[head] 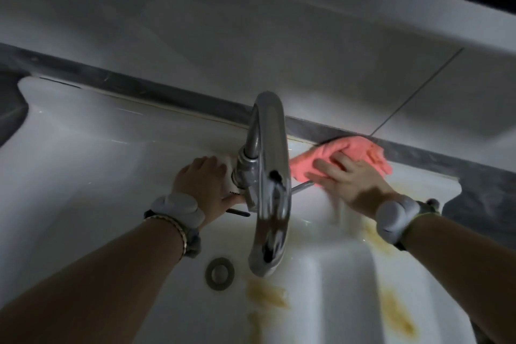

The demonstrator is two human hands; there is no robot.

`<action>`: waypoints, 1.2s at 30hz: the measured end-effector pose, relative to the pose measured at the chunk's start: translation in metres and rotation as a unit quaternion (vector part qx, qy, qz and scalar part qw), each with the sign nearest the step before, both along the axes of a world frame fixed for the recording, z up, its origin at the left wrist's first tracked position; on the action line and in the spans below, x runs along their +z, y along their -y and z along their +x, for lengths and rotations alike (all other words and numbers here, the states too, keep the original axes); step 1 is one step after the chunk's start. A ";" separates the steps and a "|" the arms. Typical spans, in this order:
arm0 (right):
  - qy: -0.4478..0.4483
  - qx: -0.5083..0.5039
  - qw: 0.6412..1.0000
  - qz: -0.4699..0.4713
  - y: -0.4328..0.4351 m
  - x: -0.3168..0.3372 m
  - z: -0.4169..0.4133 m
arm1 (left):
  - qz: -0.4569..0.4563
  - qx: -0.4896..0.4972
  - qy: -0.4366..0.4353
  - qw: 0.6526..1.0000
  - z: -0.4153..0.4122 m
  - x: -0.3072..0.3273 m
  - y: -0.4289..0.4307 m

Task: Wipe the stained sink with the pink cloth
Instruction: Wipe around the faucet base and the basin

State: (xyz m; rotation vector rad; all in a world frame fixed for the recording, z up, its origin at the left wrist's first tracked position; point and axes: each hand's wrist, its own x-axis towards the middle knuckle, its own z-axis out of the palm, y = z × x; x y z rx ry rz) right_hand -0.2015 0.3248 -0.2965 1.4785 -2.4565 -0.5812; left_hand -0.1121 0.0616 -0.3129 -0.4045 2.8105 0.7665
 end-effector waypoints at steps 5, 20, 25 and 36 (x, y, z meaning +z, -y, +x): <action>-0.063 0.070 0.996 -0.014 0.022 0.006 -0.002 | -0.030 -0.031 -0.052 0.998 0.001 -0.012 0.005; 0.154 -0.389 0.832 -0.364 0.037 -0.048 0.060 | -0.080 -0.077 -0.112 0.987 0.000 -0.028 0.012; 0.154 -0.343 0.864 -0.335 0.050 -0.060 0.102 | -0.118 -0.182 -0.139 0.966 0.010 -0.057 0.038; 0.262 -0.157 0.941 -0.146 0.108 -0.137 0.126 | -0.193 -0.123 -0.238 0.944 0.031 -0.082 0.073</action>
